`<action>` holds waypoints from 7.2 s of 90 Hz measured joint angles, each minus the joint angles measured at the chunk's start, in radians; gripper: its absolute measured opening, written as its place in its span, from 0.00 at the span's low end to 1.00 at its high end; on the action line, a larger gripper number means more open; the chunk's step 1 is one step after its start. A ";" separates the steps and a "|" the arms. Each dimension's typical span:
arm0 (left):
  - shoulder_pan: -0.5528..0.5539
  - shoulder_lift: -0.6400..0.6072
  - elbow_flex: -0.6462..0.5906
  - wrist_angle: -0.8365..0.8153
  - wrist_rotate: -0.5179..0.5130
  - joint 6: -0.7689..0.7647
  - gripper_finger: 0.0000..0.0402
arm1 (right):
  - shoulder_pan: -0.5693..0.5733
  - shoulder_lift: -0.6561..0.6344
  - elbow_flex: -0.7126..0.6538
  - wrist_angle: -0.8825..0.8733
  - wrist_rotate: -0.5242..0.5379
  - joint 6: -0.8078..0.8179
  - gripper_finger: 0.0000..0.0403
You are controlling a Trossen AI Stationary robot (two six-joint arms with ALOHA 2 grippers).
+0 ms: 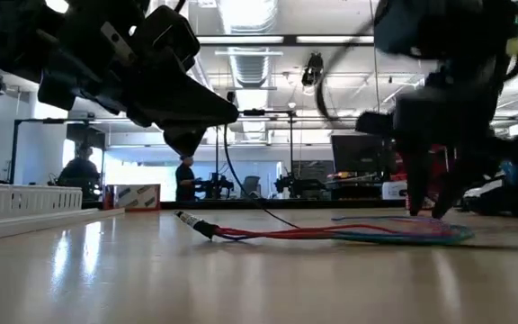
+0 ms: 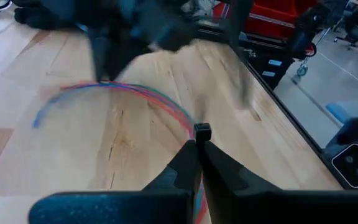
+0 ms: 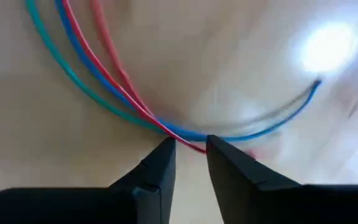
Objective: Ziptie cables
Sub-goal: Wrap the black zip tie around the cables
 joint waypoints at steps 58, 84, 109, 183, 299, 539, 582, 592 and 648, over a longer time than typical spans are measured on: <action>0.000 0.000 0.000 0.000 0.000 0.004 0.00 | 0.043 0.022 0.021 0.320 -0.124 0.292 0.18; 0.000 0.000 0.000 0.000 0.000 0.002 0.00 | 0.105 0.094 0.020 0.331 -0.160 0.352 0.11; 0.000 0.000 0.000 0.007 0.000 0.002 0.00 | 0.164 0.081 0.040 0.307 -0.134 0.384 0.15; -0.001 0.003 0.012 0.029 -0.027 0.002 0.00 | 0.186 0.078 0.024 0.278 -0.095 0.348 0.17; 0.035 0.207 0.253 -0.173 -0.053 0.069 0.00 | 0.512 0.122 0.019 0.318 0.053 -0.102 0.27; -0.039 0.280 0.332 -0.148 -0.004 0.237 0.00 | 0.307 0.201 0.004 0.798 -0.136 0.766 0.00; -0.035 0.280 0.332 -0.149 0.172 0.459 0.00 | 0.136 0.158 -0.045 0.799 -0.635 0.993 0.00; -0.034 0.280 0.349 -0.180 0.181 0.501 0.00 | 0.089 0.158 -0.051 0.797 -0.742 1.042 0.00; -0.029 0.289 0.431 -0.321 0.159 0.648 0.00 | -0.047 0.158 -0.056 0.793 -0.988 1.071 0.00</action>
